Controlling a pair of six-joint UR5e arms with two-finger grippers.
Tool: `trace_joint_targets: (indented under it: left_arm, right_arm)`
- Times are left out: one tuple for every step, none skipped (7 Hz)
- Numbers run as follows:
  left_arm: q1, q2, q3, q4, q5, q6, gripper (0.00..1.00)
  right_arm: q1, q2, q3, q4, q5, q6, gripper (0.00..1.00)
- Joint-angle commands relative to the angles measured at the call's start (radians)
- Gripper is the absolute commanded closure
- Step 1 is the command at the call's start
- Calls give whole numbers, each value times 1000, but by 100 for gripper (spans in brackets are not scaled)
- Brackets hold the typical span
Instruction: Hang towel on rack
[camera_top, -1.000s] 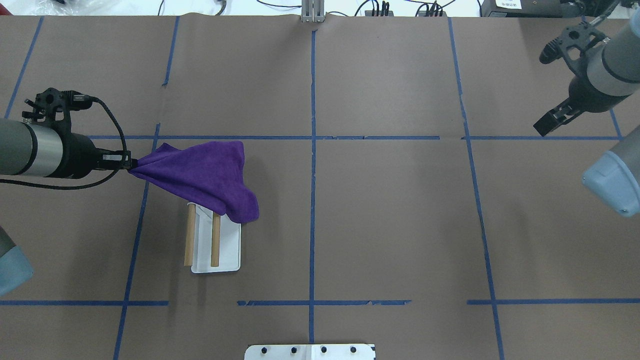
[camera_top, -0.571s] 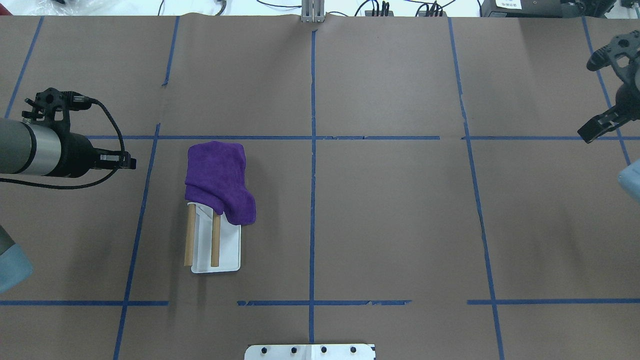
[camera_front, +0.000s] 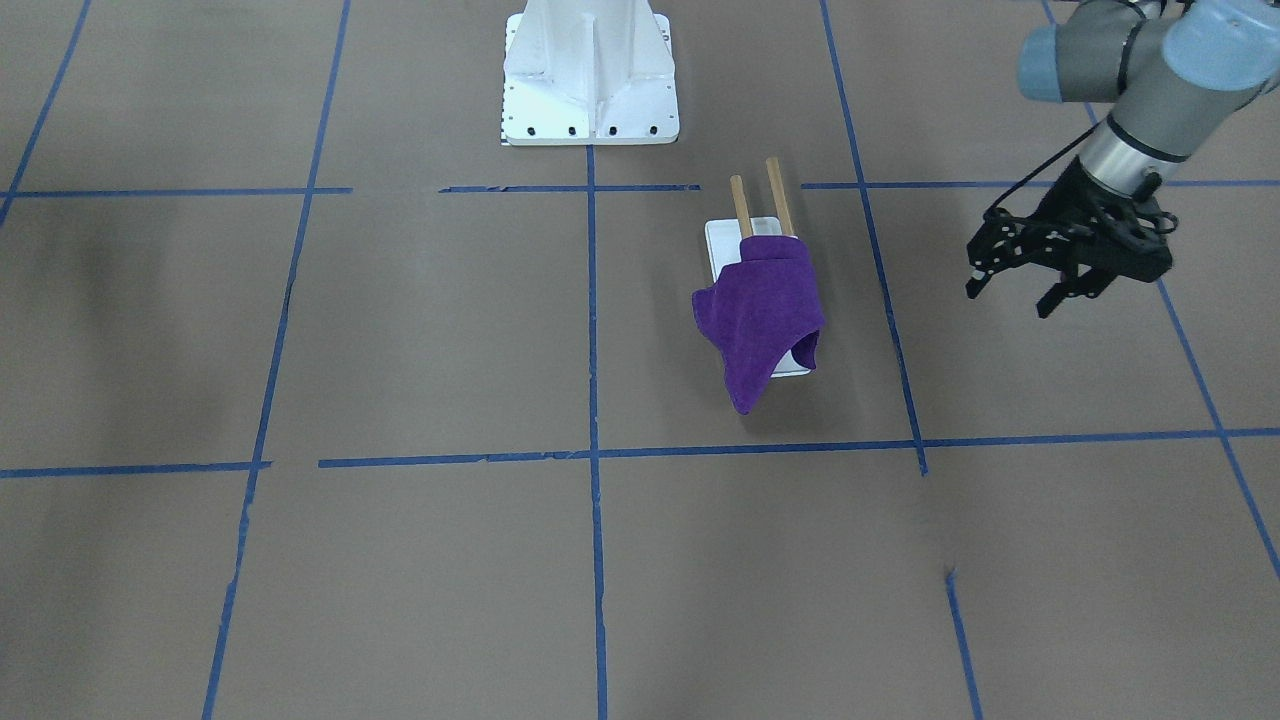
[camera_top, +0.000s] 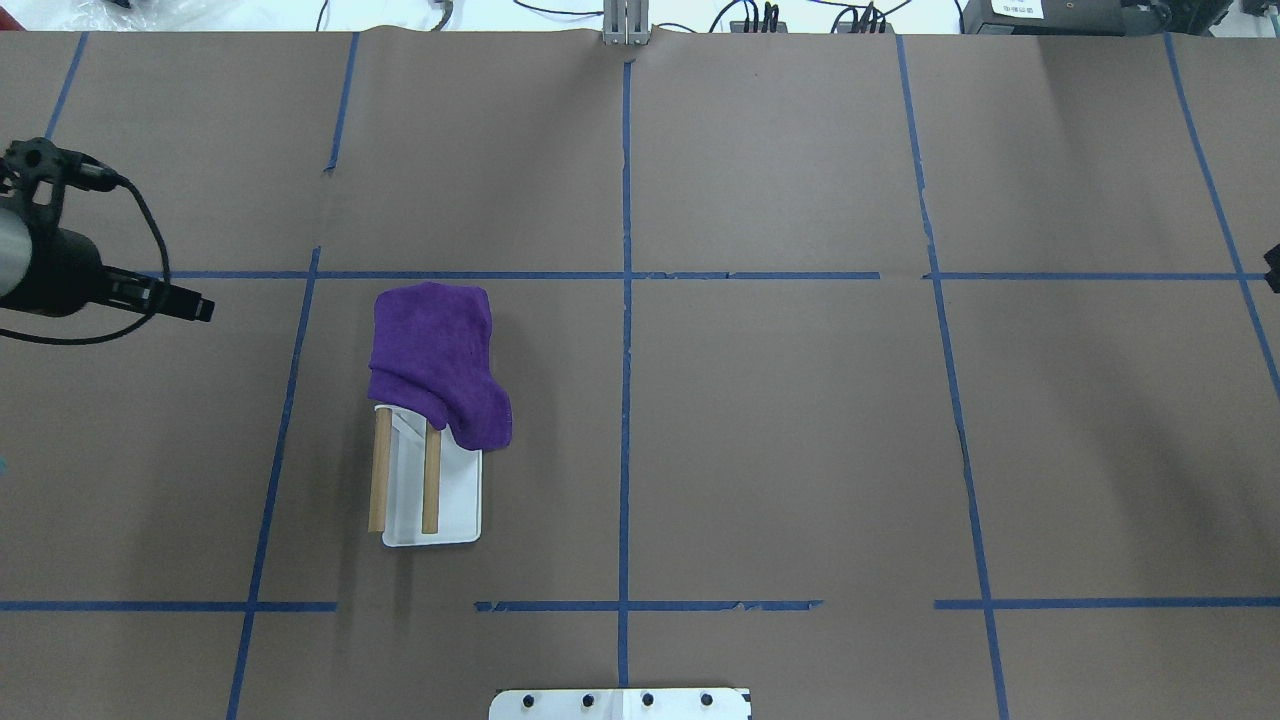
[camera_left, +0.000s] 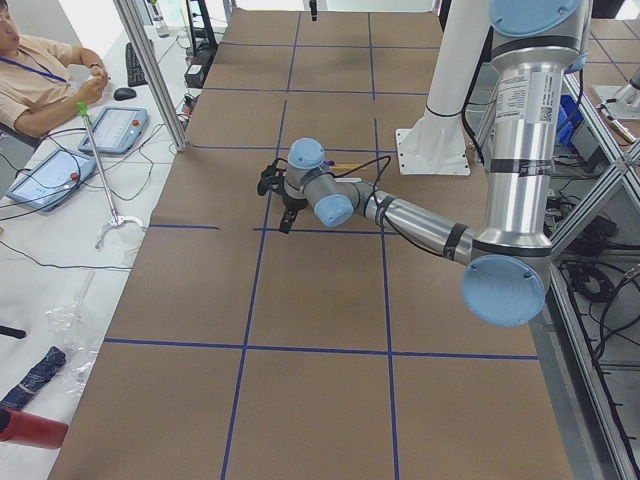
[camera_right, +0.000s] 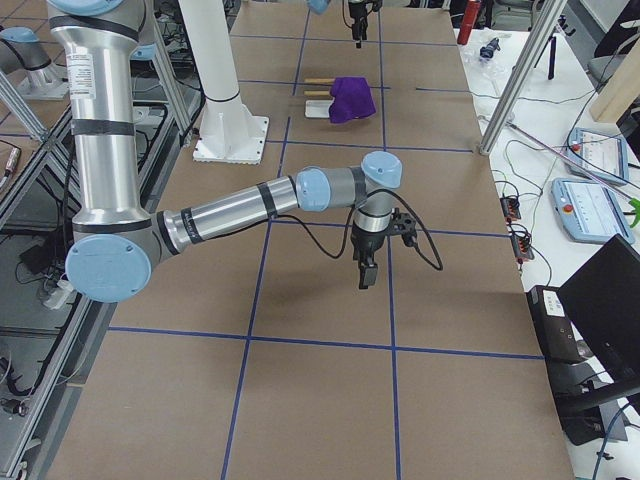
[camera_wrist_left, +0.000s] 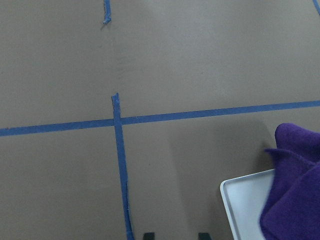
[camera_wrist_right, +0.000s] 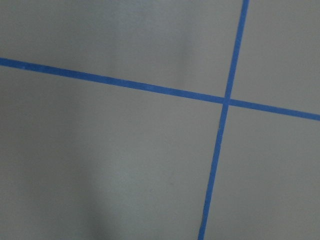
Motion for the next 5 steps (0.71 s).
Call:
trace_joint_targets:
  left_arm:
    - [-170, -9, 69, 320, -54, 243, 0]
    - [-264, 1, 71, 351, -55, 362, 0]
    - [-350, 11, 124, 393, -60, 527, 0]
    - [-404, 24, 155, 423, -61, 637, 0]
    - [-452, 67, 155, 424, -61, 688, 0]
  right_arm:
    - [127, -99, -6, 1, 23, -117, 0]
    - [161, -134, -16, 1, 74, -113, 0]
    - [193, -148, -32, 1, 108, -113, 0]
    - [201, -154, -32, 16, 110, -113, 0]
    - [201, -162, -48, 72, 124, -103, 0]
